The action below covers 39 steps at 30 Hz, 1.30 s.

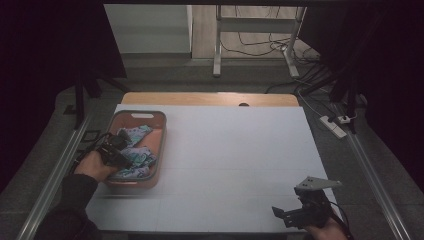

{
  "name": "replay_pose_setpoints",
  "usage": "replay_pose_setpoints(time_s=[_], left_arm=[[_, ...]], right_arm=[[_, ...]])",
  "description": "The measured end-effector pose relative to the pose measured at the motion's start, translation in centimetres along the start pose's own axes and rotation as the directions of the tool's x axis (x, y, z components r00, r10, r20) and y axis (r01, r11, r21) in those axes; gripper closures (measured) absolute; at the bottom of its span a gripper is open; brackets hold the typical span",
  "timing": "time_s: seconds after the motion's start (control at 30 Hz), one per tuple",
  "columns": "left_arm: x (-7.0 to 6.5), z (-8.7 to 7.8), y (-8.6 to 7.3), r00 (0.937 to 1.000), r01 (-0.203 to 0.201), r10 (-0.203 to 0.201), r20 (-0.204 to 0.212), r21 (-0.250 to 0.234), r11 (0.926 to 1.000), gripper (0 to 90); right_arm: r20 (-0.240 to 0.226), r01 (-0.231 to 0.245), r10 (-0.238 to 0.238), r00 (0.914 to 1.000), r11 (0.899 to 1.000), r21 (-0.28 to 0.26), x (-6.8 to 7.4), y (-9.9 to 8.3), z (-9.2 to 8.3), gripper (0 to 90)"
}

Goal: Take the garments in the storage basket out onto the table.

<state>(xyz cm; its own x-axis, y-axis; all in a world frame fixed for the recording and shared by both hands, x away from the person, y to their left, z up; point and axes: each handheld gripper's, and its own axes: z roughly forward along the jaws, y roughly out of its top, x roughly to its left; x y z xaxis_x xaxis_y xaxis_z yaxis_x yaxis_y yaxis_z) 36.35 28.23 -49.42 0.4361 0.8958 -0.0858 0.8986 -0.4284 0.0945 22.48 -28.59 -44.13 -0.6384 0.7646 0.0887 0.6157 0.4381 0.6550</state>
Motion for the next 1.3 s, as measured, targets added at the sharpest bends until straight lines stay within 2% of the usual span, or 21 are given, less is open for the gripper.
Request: replay_pose_setpoints(time_s=[0.1, 0.2, 0.3, 0.4, 0.43, 0.47, 0.5, 0.53, 0.57, 0.63, 0.67, 0.7, 0.87, 0.9, 0.93, 0.97, 1.17, 1.23, 1.3], left_arm=[[0.3, -0.1, -0.1, 0.9996, 0.019, -0.019, 0.023, -0.015, 0.9997, 67.4], [0.4, -0.4, -0.3, 0.9993, 0.015, -0.014, 0.034, -0.055, 0.9984, 68.5], [0.6, -1.2, -0.5, 0.999, 0.013, -0.008, 0.044, -0.117, 0.9931, 68.5], [0.6, -1.7, -0.6, 0.9983, 0.015, -0.006, 0.058, -0.148, 0.9888, 68.5], [0.6, -2.1, -0.7, 0.9976, 0.015, -0.003, 0.069, -0.173, 0.9849, 68.5], [0.5, -2.7, -0.8, 0.9966, 0.016, 0.001, 0.082, -0.214, 0.9768, 68.5], [0.5, -2.7, -0.8, 0.9966, 0.016, 0.001, 0.082, -0.214, 0.9768, 68.5], [0.5, -3.3, -1.0, 0.9958, 0.014, 0.009, 0.091, -0.252, 0.9676, 68.5], [0.5, -3.3, -1.0, 0.9958, 0.014, 0.009, 0.091, -0.252, 0.9676, 68.5], [0.5, -3.9, -1.1, 0.9948, 0.012, 0.017, 0.101, -0.282, 0.9594, 68.5], [0.4, -4.4, -1.2, 0.9946, 0.008, 0.025, 0.101, -0.311, 0.9502, 68.5], [0.4, -4.4, -1.2, 0.9946, 0.008, 0.025, 0.101, -0.311, 0.9502, 68.5], [0.0, -5.7, -1.4, 0.9947, -0.007, 0.045, 0.093, -0.37, 0.9292, 68.4], [-0.1, -5.9, -1.4, 0.9945, -0.011, 0.05, 0.092, -0.382, 0.9241, 68.4], [-0.1, -6.4, -1.5, 0.9939, -0.01, 0.053, 0.096, -0.404, 0.9146, 68.4], [-0.1, -6.4, -1.5, 0.9939, -0.01, 0.053, 0.096, -0.404, 0.9146, 68.4], [-0.3, -8.1, -1.6, 0.992, -0.014, 0.072, 0.104, -0.472, 0.8817, 68.4], [-0.4, -8.6, -1.6, 0.9912, -0.016, 0.078, 0.107, -0.485, 0.8746, 68.4], [-0.5, -9.2, -1.5, 0.9907, -0.017, 0.083, 0.108, -0.504, 0.8638, 68.4]], right_arm=[[0.0, 0.001, -0.001, 1.0, 1.0, 0.0, 0.0, 0.0, 0.0, 0.0], [-0.001, -0.002, 0.002, 1.0, 1.0, 0.0, 0.0, 0.0, 0.0, 0.0], [0.003, -0.002, 0.002, 1.0, 1.0, -0.002, 0.0, 0.0, 0.0, 0.0], [0.003, -0.005, 0.005, 1.0, 1.0, -0.007, 0.0, 0.0, -0.1, 0.0], [0.002, -0.006, 0.006, 1.0, 1.0, -0.007, 0.0, 0.0, -0.1, 0.0], [0.002, -0.006, 0.006, 1.0, 1.0, -0.006, -0.1, 0.0, -0.1, 0.0], [0.002, -0.006, 0.006, 1.0, 1.0, -0.006, -0.1, 0.0, -0.1, 0.0], [0.004, -0.006, 0.006, 1.0, 1.0, -0.007, 0.0, 0.0, -0.1, 0.0], [0.004, -0.006, 0.006, 1.0, 1.0, -0.007, 0.0, 0.0, -0.1, 0.0], [0.005, -0.005, 0.005, 1.0, 1.0, -0.006, 0.0, 0.0, -0.1, 0.0], [0.005, -0.006, 0.006, 1.0, 1.0, -0.006, 0.0, 0.0, -0.1, 0.0], [0.005, -0.007, 0.007, 1.0, 1.0, -0.005, 0.0, 0.0, -0.1, 0.0], [0.009, -0.008, 0.008, 0.9999, 1.0, -0.003, 0.0, 0.0, -0.1, 0.0], [0.009, -0.008, 0.008, 0.9999, 1.0, -0.003, 0.0, 0.0, -0.1, 0.0], [0.011, -0.003, 0.003, 0.9999, 1.0, -0.006, 0.0, 0.0, 0.0, 0.0], [0.011, -0.003, 0.003, 0.9999, 1.0, -0.006, 0.0, 0.0, 0.0, 0.0], [0.013, -0.002, 0.002, 0.9999, 1.0, -0.007, 0.1, 0.0, 0.0, 0.0], [0.015, -0.002, 0.002, 0.9999, 1.0, -0.003, 0.1, 0.0, 0.0, 0.0], [0.017, -0.001, 0.001, 0.9999, 1.0, -0.003, 0.1, 0.0, 0.0, 0.0]])
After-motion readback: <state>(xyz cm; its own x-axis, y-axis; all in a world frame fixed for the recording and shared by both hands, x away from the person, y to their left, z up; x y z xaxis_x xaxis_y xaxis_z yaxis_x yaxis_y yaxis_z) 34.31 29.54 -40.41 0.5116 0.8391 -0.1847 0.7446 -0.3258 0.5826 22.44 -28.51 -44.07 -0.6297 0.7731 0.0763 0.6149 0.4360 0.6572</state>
